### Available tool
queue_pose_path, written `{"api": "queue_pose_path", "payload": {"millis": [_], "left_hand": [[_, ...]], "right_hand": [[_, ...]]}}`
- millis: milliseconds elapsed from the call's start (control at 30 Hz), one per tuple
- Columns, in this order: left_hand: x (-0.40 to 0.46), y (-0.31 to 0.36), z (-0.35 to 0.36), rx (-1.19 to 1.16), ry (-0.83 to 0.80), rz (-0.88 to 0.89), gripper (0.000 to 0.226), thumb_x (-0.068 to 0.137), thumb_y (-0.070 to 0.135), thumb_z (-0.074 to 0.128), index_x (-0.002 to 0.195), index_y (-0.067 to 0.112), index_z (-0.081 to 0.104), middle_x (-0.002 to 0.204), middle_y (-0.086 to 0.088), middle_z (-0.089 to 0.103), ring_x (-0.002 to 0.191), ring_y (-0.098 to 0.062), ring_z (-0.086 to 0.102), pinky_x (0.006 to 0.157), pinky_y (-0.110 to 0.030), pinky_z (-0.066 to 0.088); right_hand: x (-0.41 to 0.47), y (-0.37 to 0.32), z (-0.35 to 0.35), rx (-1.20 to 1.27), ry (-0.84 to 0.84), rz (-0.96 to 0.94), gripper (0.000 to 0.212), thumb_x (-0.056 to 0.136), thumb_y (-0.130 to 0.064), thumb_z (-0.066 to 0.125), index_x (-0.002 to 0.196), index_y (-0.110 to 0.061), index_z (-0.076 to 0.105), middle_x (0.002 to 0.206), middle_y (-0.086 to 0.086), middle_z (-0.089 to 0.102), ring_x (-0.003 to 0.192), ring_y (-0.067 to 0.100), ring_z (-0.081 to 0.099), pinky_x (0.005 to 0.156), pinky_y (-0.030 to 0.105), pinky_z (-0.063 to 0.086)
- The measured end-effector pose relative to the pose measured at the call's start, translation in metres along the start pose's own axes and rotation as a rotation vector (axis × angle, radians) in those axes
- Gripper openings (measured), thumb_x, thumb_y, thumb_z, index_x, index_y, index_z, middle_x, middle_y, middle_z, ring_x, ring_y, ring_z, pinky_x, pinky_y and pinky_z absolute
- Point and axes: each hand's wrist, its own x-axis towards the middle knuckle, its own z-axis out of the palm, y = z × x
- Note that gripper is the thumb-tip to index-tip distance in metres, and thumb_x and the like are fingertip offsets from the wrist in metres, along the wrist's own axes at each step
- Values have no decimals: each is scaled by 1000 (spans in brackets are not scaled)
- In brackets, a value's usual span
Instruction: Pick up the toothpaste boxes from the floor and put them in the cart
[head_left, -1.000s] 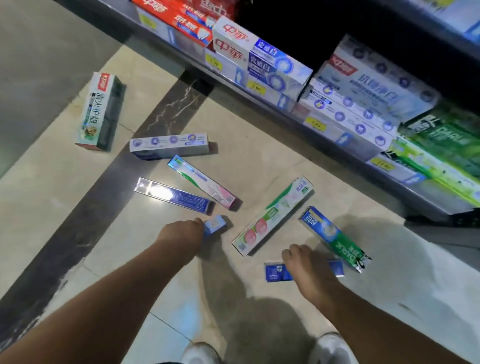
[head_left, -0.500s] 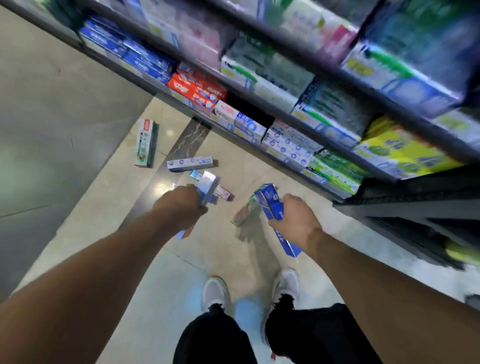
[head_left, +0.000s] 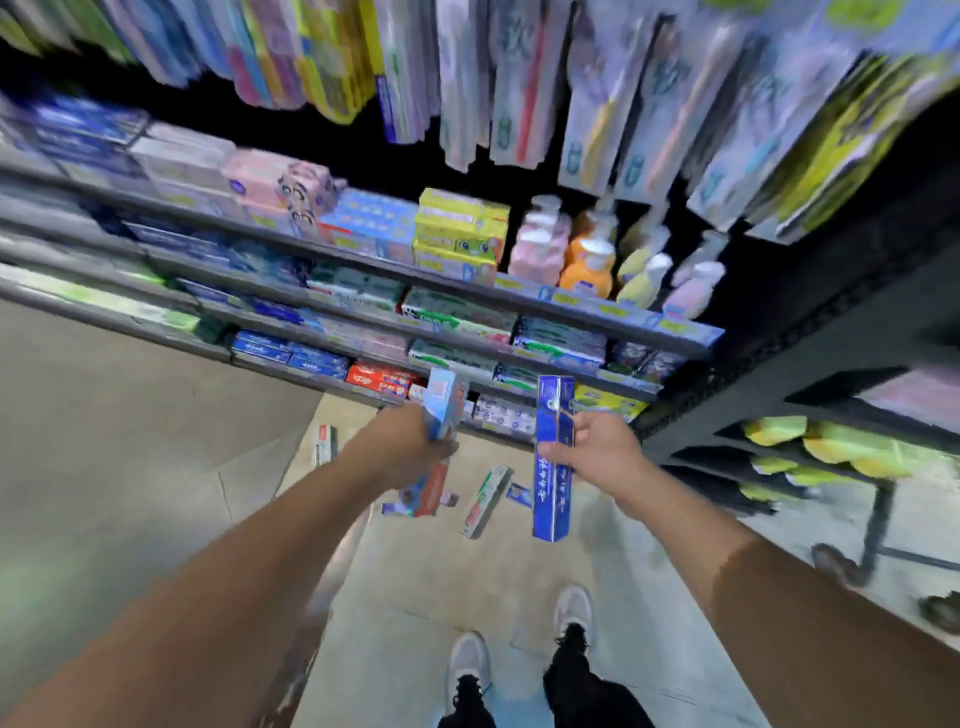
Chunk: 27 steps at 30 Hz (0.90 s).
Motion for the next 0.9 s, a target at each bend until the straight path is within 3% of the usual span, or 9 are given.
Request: {"api": "queue_pose_path", "payload": {"millis": [67, 133, 200, 333, 500, 633, 700, 800, 900], "left_hand": [[-9, 27, -9, 3, -13, 56, 41, 92, 45, 57, 73, 9, 54, 73, -14, 59, 68, -29, 57, 56, -30, 38], [-18, 56, -14, 29, -38, 84, 39, 91, 45, 58, 73, 11, 50, 66, -6, 54, 62, -22, 53, 54, -29, 38], [-25, 87, -17, 55, -68, 135, 37, 92, 45, 59, 84, 9, 55, 70, -3, 55, 66, -21, 55, 56, -29, 42], [-34, 157, -7, 157, -115, 288, 42, 97, 47, 51, 106, 7, 60, 89, -10, 67, 78, -24, 64, 65, -34, 52], [-41, 266, 39, 266, -170, 459, 36, 98, 43, 50, 87, 9, 50, 68, -2, 54, 59, -14, 53, 45, -17, 37], [-49, 364, 91, 300, -209, 520, 35, 89, 49, 58, 88, 15, 51, 93, -8, 66, 81, -23, 65, 70, -35, 52], [-59, 413, 116, 333, -219, 564, 35, 89, 50, 57, 91, 16, 52, 98, -8, 67, 85, -24, 67, 75, -38, 54], [-70, 475, 155, 332, -214, 628, 38, 88, 50, 60, 109, 18, 58, 104, -5, 66, 85, -21, 68, 74, -38, 59], [-83, 537, 198, 355, -250, 694, 36, 86, 50, 60, 110, 24, 59, 103, -1, 67, 76, -16, 66, 63, -32, 57]], "right_hand": [[-27, -2, -22, 71, 46, 14, 33, 62, -34, 87, 83, -14, 72, 83, 10, 75, 84, 29, 72, 80, 54, 57], [-49, 2, -44, 115, 82, 14, 36, 55, -41, 87, 81, -21, 72, 83, 6, 75, 84, 27, 73, 82, 53, 57], [-67, 10, -66, 147, 122, 4, 44, 46, -51, 84, 81, -28, 72, 83, 5, 75, 85, 28, 72, 82, 54, 57], [-101, 34, -119, 274, 221, 16, 25, 63, -26, 88, 80, -18, 71, 86, 12, 74, 88, 32, 72, 78, 55, 58], [-139, 100, -196, 379, 369, 38, 25, 65, -23, 87, 82, -13, 71, 83, 9, 75, 81, 28, 73, 73, 51, 60], [-174, 162, -261, 339, 462, 45, 18, 73, -27, 80, 69, -14, 67, 59, -5, 62, 60, 16, 62, 68, 40, 60], [-192, 195, -295, 395, 525, 100, 17, 74, -22, 81, 69, -16, 66, 60, -4, 62, 62, 18, 63, 70, 40, 60], [-216, 245, -341, 474, 579, 166, 24, 66, -29, 85, 79, -15, 71, 77, 8, 73, 78, 29, 72, 74, 52, 60], [-249, 297, -389, 535, 629, 224, 39, 59, -36, 88, 86, -14, 70, 83, 10, 74, 82, 30, 72, 73, 53, 59]]}}
